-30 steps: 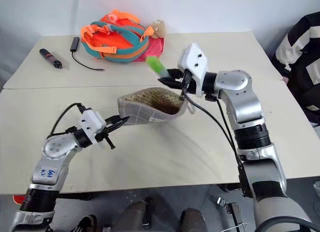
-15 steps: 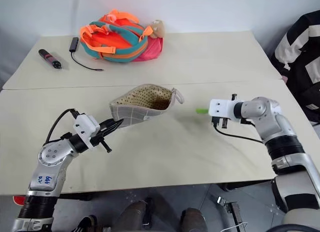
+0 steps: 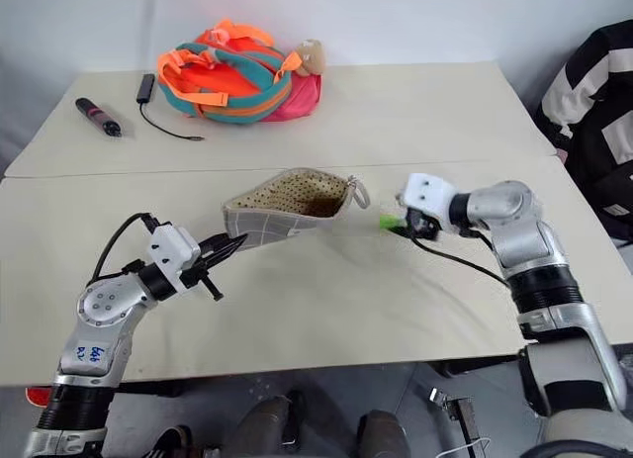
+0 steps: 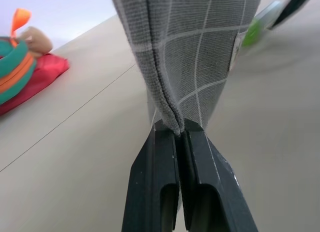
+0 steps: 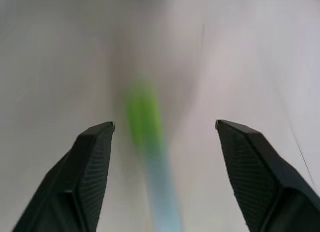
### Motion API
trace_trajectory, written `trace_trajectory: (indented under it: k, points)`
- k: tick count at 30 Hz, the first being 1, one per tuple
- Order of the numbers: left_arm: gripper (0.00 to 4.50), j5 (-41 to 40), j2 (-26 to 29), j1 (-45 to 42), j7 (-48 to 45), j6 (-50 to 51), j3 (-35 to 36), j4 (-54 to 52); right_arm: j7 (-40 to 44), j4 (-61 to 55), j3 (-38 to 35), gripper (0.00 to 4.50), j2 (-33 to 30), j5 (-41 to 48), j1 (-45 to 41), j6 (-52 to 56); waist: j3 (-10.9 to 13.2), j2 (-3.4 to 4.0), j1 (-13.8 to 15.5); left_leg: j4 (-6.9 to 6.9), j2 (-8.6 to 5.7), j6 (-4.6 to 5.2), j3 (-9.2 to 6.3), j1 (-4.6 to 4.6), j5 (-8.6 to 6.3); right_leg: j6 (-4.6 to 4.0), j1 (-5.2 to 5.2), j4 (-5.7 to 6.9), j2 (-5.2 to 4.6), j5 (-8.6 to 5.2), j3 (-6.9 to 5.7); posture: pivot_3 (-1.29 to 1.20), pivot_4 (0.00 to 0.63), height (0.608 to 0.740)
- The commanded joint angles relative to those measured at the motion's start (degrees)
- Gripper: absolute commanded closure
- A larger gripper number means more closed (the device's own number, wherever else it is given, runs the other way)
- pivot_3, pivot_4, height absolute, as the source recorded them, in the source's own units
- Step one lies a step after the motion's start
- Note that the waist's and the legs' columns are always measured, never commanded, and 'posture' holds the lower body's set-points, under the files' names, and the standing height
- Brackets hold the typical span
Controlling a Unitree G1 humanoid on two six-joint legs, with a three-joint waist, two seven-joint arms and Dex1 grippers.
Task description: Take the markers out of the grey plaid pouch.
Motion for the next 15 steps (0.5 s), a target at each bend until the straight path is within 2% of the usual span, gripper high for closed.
trace_trajectory:
  k: [1,5,8,12,15]
  points:
    - [4.5,-0.6,-0.1,-0.2,-0.2,-0.2,-0.2,-0.9,1.7,-9.1,-5.5,1.12,1.8,9.2,-4.5,7.3,0.0,0.0,0.2,0.0,0.0,0.0,-0.03,0.0,0.0,0.0,0.0,0.01,0.0,0.0,-0.02,0.0,0.15,0.74]
    - [4.5,-0.9,-0.5,-0.4,-0.4,0.1,-0.8,-1.2,1.0,-15.7,-7.1,1.12,5.2,15.1,-6.7,12.3,0.0,-0.02,0.6,0.0,-0.04,0.0,-0.13,-0.02,-0.01,0.01,0.06,0.0,-0.02,0.01,-0.06,0.0,0.15,0.74]
    - [4.5,-1.9,-1.4,-0.6,-0.4,0.9,-1.1,-1.8,-0.2,-17.8,-2.7,1.69,9.3,13.1,-5.6,10.3,0.0,-0.02,0.5,0.0,-0.07,0.01,-0.13,-0.01,-0.01,0.04,0.06,0.0,-0.04,0.03,-0.04,0.0,0.15,0.74]
    - [4.5,-2.9,-2.2,-0.2,-1.1,2.3,-1.8,-3.2,-3.0,-12.0,4.0,3.0,9.3,2.5,-5.2,-0.5,0.0,-0.02,0.4,0.01,-0.08,0.01,-0.12,-0.02,-0.01,0.05,0.01,0.05,-0.03,0.04,-0.03,0.0,0.15,0.74]
    - [4.5,-4.5,-2.8,0.0,-1.4,3.8,-1.7,-4.1,-3.3,-8.6,6.6,3.0,9.6,-0.9,-5.7,-5.8,0.0,-0.02,0.3,0.0,-0.1,0.01,-0.06,-0.03,0.0,0.05,-0.08,0.22,-0.04,0.04,0.01,0.0,0.15,0.74]
